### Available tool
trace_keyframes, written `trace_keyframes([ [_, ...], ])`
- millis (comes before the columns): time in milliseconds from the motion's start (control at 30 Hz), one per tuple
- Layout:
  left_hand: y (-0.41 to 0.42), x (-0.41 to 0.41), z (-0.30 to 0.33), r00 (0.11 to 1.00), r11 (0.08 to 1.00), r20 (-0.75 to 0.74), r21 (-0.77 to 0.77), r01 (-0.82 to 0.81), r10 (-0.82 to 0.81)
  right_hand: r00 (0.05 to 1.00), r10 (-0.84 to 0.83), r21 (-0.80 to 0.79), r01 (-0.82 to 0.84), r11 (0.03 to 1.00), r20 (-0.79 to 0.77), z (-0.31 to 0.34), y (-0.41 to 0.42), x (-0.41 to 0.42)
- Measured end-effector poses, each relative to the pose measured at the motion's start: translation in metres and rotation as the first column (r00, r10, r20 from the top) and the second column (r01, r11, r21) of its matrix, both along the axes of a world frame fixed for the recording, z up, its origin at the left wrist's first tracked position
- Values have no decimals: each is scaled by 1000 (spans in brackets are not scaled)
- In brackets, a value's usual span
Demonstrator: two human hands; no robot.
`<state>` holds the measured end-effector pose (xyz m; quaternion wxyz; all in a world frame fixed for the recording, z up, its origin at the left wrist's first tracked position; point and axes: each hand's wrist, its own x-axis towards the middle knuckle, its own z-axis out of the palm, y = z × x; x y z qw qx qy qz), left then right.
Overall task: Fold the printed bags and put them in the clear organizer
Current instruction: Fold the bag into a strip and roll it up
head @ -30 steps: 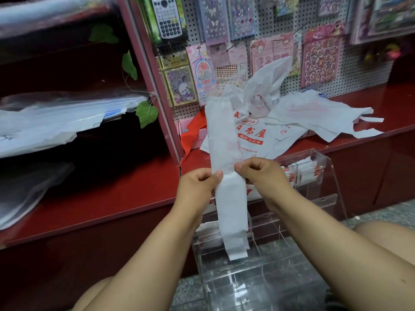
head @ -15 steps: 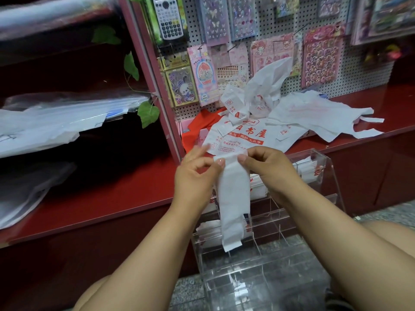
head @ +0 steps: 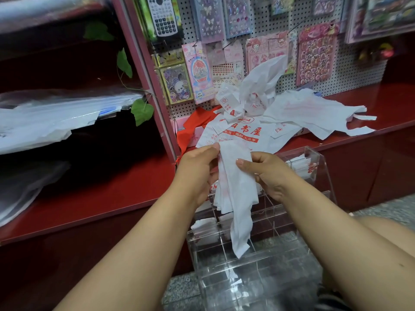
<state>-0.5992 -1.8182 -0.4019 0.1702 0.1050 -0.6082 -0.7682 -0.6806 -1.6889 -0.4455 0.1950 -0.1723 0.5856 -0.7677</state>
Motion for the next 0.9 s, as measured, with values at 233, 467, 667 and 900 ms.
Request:
trace_keyframes([
  [233,0,-2,-7,999,993,-38,117,28,-24,999,-17,-60,18,998,29,-1,-7,3],
  [467,2,-3,-16,996,993,-83,118,25,-16,994,-113,-65,112,992,-4,-4,-17,11],
  [667,5,2,-29,997,997,-47,-20,-69,68,962,-265,-46,263,964,-60,-8,-24,15],
  [900,11,21,-64,971,945,181,-313,-94,157,939,-327,-43,324,945,-105,-11,-23,9],
])
